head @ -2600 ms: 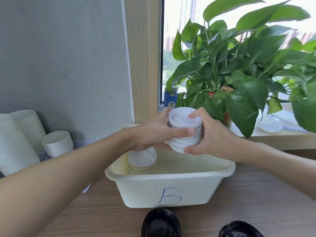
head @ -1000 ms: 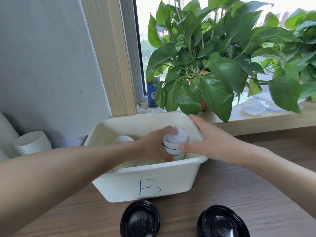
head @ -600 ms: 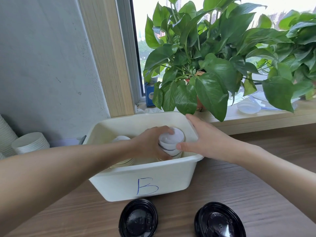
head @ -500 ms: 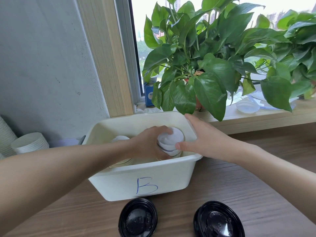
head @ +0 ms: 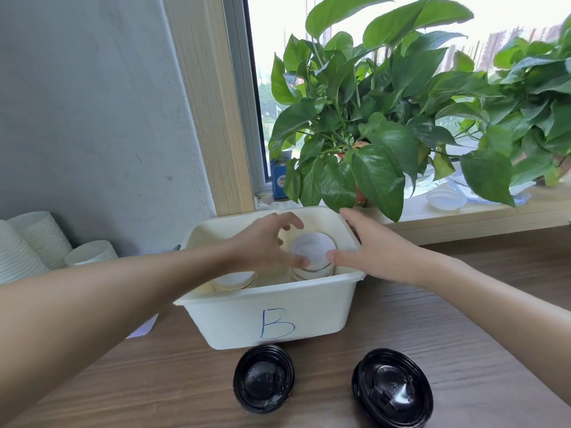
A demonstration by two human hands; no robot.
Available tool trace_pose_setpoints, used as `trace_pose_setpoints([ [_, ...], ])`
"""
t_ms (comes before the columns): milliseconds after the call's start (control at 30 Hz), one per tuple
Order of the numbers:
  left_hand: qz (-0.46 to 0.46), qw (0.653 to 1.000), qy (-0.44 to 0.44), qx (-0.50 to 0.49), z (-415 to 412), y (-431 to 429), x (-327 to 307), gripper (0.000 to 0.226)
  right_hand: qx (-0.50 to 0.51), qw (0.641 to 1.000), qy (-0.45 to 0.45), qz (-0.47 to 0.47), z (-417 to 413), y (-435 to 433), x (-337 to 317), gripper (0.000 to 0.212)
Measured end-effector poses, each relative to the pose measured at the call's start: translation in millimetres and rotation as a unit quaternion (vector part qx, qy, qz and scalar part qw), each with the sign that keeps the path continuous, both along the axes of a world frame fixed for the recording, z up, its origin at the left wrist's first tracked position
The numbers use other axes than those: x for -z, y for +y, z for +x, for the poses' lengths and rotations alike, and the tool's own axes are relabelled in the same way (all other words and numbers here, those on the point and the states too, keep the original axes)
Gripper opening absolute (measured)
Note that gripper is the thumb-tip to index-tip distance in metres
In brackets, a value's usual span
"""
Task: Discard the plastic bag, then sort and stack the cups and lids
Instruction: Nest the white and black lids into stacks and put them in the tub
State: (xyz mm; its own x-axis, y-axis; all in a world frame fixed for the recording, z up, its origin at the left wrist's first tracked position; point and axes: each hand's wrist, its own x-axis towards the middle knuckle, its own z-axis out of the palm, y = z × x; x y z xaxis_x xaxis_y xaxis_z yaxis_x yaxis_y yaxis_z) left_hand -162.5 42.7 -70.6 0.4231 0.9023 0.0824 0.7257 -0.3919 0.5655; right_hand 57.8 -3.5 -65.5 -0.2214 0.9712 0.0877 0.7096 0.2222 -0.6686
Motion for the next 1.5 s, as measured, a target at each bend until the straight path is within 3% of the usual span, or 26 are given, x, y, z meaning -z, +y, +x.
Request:
trace_pose_setpoints([
  [33, 0.007, 1.000, -0.006, 0.000, -2, -7, -8, 0.058, 0.000, 1.000, -0.003, 0.008, 0, -4, -3, 0.044],
  [167, 0.055, 0.997, -0.051, -0.004, -9, -47, -40, 0.040, -0.003, 0.999, -0.013, 0.041, 0, -31, -13, 0.055],
  [267, 0.093, 0.992, -0.085, 0.011, -11, -92, -60, 0.028, 0.002, 0.998, -0.001, 0.058, 2, -65, -19, 0.079],
  [333, 0.102, 0.987, -0.123, 0.021, -11, -126, -63, 0.022, -0.001, 0.997, 0.019, 0.070, 5, -92, -18, 0.073],
  [500, 0.078, 0.983, -0.165, -0.017, -16, -189, -16, 0.016, 0.012, 0.999, 0.020, 0.040, 11, -141, 15, 0.086],
  [633, 0.073, 0.985, -0.109, -0.112, -30, -212, 52, 0.013, 0.024, 0.999, -0.017, -0.012, 15, -164, 60, 0.099],
  [800, 0.071, 0.970, -0.066, -0.221, -40, -219, 115, 0.031, 0.066, 0.997, -0.021, -0.022, 15, -174, 100, 0.102],
  [967, 0.056, 0.953, -0.047, -0.293, -31, -214, 125, 0.041, 0.104, 0.994, 0.023, 0.002, 11, -167, 112, 0.082],
  [1233, 0.047, 0.954, -0.092, -0.280, -33, -207, 125, 0.061, 0.108, 0.991, 0.023, 0.071, 3, -162, 105, 0.074],
  [1333, 0.067, 0.954, -0.146, -0.252, -39, -209, 127, 0.065, 0.081, 0.990, 0.059, 0.100, -15, -167, 98, 0.075],
  [1500, 0.062, 0.958, -0.164, -0.227, -52, -217, 129, 0.065, 0.026, 0.985, 0.113, 0.128, -61, -175, 92, 0.075],
])
